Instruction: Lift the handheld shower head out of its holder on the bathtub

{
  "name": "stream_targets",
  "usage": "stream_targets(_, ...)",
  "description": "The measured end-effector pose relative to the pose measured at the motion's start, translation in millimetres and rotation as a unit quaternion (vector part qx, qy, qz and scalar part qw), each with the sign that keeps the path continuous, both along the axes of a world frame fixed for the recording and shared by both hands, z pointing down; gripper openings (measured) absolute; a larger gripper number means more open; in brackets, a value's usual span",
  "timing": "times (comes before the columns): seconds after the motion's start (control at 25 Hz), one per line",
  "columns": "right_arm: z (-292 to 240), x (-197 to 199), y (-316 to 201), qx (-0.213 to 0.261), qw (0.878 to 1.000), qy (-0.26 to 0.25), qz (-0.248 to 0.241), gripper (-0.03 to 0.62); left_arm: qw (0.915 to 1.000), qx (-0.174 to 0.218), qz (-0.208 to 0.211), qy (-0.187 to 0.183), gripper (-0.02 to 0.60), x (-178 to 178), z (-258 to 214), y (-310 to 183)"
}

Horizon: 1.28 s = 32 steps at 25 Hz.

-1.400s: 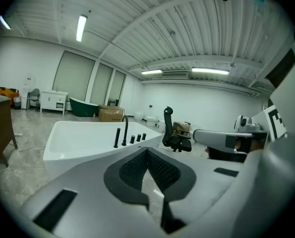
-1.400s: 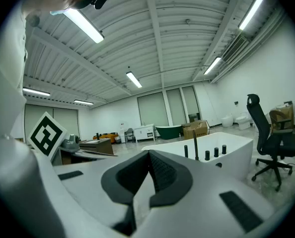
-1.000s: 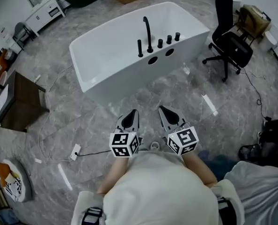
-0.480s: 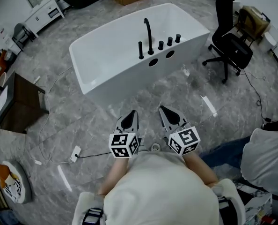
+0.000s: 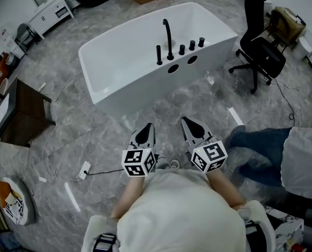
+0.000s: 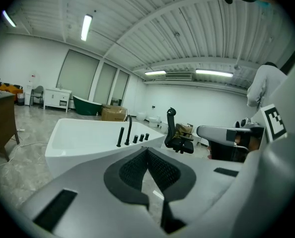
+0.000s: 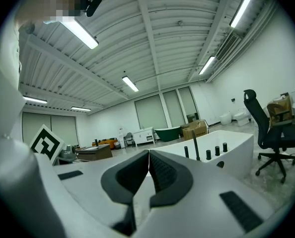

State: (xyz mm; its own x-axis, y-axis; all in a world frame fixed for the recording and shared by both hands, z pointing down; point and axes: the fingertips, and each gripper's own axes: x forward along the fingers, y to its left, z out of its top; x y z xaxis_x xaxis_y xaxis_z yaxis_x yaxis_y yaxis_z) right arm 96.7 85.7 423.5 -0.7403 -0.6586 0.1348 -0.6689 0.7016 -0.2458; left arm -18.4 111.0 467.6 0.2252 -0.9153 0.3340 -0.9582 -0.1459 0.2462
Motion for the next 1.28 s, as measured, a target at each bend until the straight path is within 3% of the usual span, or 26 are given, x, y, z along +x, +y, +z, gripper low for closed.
stream_targets(0.48, 9, -10, -24, -0.016, 1.000, -0.007, -0.003, 0.020, 0.9997, -0.016, -0.015, 0.006, 0.021, -17, 14, -15)
stream_targets(0.92, 6, -24, -102, -0.012, 1.000, -0.012, -0.001, 0.020, 0.9998, -0.010, -0.016, 0.007, 0.020, -35, 14, -92)
stream_targets(1.28, -1, -61, -169, -0.006, 1.000, -0.005, -0.016, 0.020, 0.9996, -0.012, -0.022, 0.013, 0.020, -68, 10, -158)
